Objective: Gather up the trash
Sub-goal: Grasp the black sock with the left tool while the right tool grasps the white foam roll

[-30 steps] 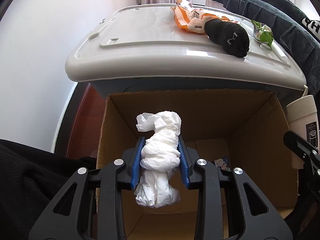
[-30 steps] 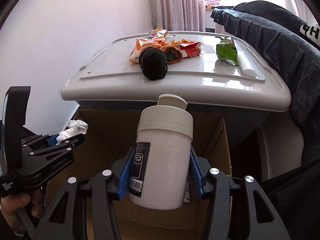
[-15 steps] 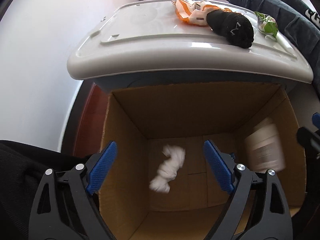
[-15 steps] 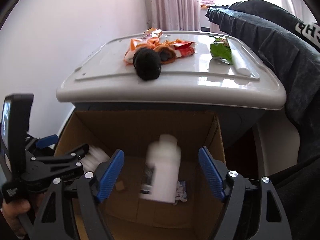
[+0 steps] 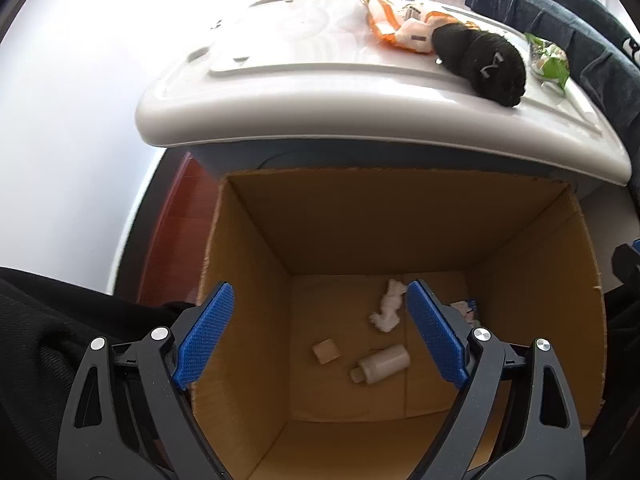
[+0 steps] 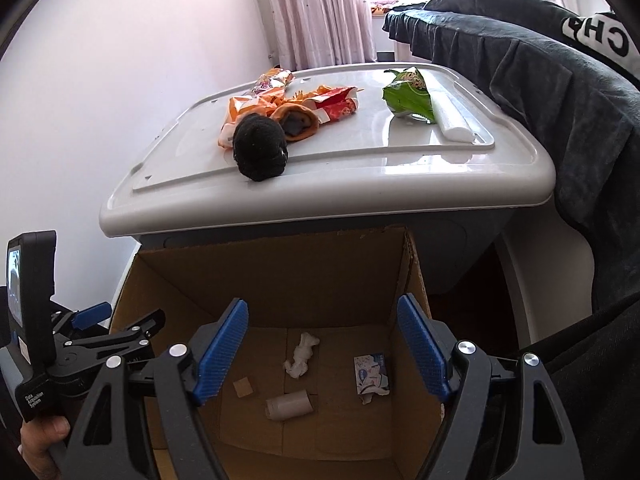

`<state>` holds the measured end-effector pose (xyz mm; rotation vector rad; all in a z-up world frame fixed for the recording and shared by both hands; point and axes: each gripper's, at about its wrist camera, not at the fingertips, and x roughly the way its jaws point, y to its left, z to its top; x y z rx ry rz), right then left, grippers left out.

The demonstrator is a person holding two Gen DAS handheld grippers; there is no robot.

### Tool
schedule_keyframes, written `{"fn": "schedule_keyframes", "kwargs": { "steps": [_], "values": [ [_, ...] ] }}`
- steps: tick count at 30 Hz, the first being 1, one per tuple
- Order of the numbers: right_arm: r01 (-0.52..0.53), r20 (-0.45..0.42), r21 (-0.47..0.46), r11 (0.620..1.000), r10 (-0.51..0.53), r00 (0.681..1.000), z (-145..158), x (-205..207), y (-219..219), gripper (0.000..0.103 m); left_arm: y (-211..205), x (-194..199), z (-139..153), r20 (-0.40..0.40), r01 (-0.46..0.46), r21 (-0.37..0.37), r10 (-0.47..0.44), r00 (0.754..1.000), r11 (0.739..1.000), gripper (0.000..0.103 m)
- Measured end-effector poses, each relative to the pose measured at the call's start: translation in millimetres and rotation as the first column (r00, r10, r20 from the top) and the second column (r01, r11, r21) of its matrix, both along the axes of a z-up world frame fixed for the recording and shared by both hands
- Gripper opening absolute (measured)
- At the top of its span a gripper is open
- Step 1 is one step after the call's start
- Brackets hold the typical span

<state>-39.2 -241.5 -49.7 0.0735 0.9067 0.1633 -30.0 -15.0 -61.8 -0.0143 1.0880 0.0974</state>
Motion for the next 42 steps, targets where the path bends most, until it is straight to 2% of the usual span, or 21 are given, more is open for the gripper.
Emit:
{"fn": "schedule_keyframes", "kwargs": {
  "steps": [4, 8, 10, 14, 16, 21, 22, 23, 24, 26, 28, 30, 34, 36, 39, 42],
  "values": [
    [0.034, 0.033, 0.004, 0.999, -0.034, 0.999, 12, 8, -10, 0.076, -13, 12, 17, 0.048, 0.040, -0.046, -0.038, 0.998, 0.998, 0.086],
    [0.140, 0.122, -0.005, 0.990, -0.139, 0.983, 39, 15, -36, 0.077, -39, 34, 40, 0.118, 0.089, -0.011, -0.087, 0.989, 0.996, 0.086],
    [0.218, 0.191, -0.028, 0.976, -0.209, 0.959, 56, 17, -55, 0.084, -53, 53, 49, 0.132, 0.106, -0.028, -0.102, 0.986, 0.994, 0.086],
    [0.318, 0.280, -0.014, 0.948, -0.302, 0.911, 77, 18, -88, 0.085, -81, 91, 63, 0.164, 0.093, -0.096, -0.076, 0.983, 0.991, 0.086],
    [0.347, 0.270, 0.035, 0.937, -0.343, 0.900, 76, 15, -102, 0.085, -96, 113, 64, 0.181, 0.062, -0.108, -0.042, 0.983, 0.992, 0.087],
    [0.338, 0.231, 0.083, 0.938, -0.348, 0.909, 68, 15, -109, 0.085, -118, 161, 46, 0.170, -0.001, -0.048, 0.009, 0.985, 0.999, 0.087],
    [0.335, 0.233, 0.082, 0.939, -0.345, 0.909, 67, 14, -109, 0.085, -119, 164, 41, 0.173, -0.007, -0.032, 0.013, 0.985, 0.999, 0.086],
    [0.331, 0.232, 0.084, 0.940, -0.341, 0.911, 67, 13, -109, 0.085, -119, 166, 38, 0.179, -0.012, -0.017, 0.014, 0.984, 1.000, 0.065],
    [0.325, 0.227, 0.089, 0.942, -0.337, 0.914, 66, 13, -107, 0.085, -116, 165, 34, 0.183, -0.005, -0.021, 0.008, 0.983, 1.000, 0.051],
    [0.318, 0.218, 0.091, 0.944, -0.330, 0.918, 64, 13, -105, 0.085, -107, 158, 31, 0.225, 0.022, -0.065, -0.007, 0.974, 0.998, 0.047],
    [0.308, 0.207, 0.083, 0.948, -0.319, 0.925, 62, 15, -101, 0.085, -101, 151, 33, 0.244, 0.035, -0.048, -0.022, 0.969, 0.998, 0.045],
    [0.295, 0.203, 0.064, 0.953, -0.302, 0.931, 62, 18, -96, 0.085, -91, 143, 37, 0.251, 0.058, -0.064, -0.041, 0.967, 0.996, 0.044],
    [0.251, 0.188, 0.044, 0.967, -0.255, 0.949, 66, 34, -89, 0.085, -67, 106, 60, 0.255, 0.102, -0.064, -0.082, 0.963, 0.993, 0.044],
    [0.224, 0.172, 0.029, 0.974, -0.226, 0.959, 70, 53, -89, 0.085, -57, 82, 67, 0.259, 0.112, -0.059, -0.093, 0.961, 0.992, 0.044],
    [0.211, 0.128, -0.051, 0.976, -0.204, 0.971, 68, 102, -94, 0.085, -40, 42, 69, 0.257, 0.092, -0.064, -0.073, 0.964, 0.994, 0.044],
    [0.206, 0.067, -0.151, 0.967, -0.198, 0.978, 56, 153, -98, 0.069, -32, 23, 59, 0.258, 0.072, -0.032, -0.061, 0.964, 0.997, 0.044]
  ]
}}
